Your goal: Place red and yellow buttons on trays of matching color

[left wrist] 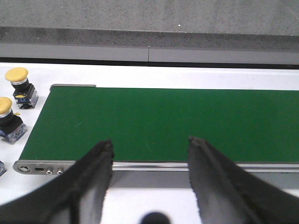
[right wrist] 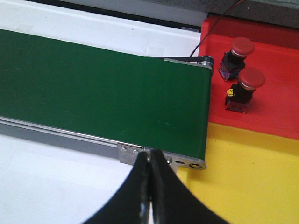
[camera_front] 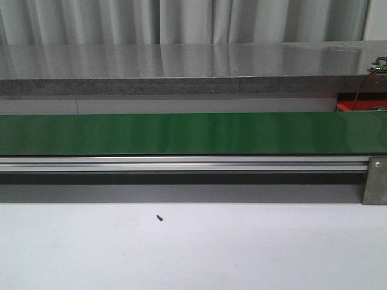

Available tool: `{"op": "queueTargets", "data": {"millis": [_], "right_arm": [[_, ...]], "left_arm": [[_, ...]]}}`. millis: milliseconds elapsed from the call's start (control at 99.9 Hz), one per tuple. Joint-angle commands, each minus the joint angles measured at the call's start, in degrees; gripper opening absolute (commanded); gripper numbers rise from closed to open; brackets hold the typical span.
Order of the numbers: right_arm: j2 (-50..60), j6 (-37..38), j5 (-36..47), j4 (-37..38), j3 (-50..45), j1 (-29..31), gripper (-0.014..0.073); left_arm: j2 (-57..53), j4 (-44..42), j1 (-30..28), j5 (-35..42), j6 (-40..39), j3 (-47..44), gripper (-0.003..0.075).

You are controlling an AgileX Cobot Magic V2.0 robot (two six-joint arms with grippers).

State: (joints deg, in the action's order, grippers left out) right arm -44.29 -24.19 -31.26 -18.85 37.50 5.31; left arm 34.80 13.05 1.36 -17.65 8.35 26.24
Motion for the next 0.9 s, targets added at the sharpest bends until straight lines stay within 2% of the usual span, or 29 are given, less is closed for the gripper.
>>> {"op": "queueTargets", "data": {"millis": [0, 210, 350, 450, 621, 891], "right_arm": [[0.37, 0.0, 3.02, -1.05, 1.4, 0.5, -0.0096], [0.37, 0.0, 3.02, -1.05, 1.4, 0.5, -0.0096], [0.37, 0.0, 3.02, -1.05, 1.4, 0.5, -0.0096], [0.37, 0.0, 3.08, -1.05, 1.4, 0.5, -0.0096], [0.37, 0.0, 3.08, -1.05, 1.4, 0.5, -0.0096], [0.37, 0.0, 3.08, -1.05, 1.4, 0.5, -0.0096]], "left_arm": [[-0.09, 0.82, 0.46, 5.53, 0.06, 1.55, 0.0487], [-0.09, 1.8, 0.46, 5.56, -1.22, 1.55, 0.0483], [1.28, 1.8, -2.07, 3.77, -3.72, 4.34, 0.0483], [4.27, 1.8, -5.98, 0.33, -3.85, 9.33, 0.0483], [12.68, 1.68, -15.95, -7.16, -3.93, 18.88, 0.0483], [28.22, 0.41, -20.41, -10.88, -4.8, 31.83, 0.0484]]}}
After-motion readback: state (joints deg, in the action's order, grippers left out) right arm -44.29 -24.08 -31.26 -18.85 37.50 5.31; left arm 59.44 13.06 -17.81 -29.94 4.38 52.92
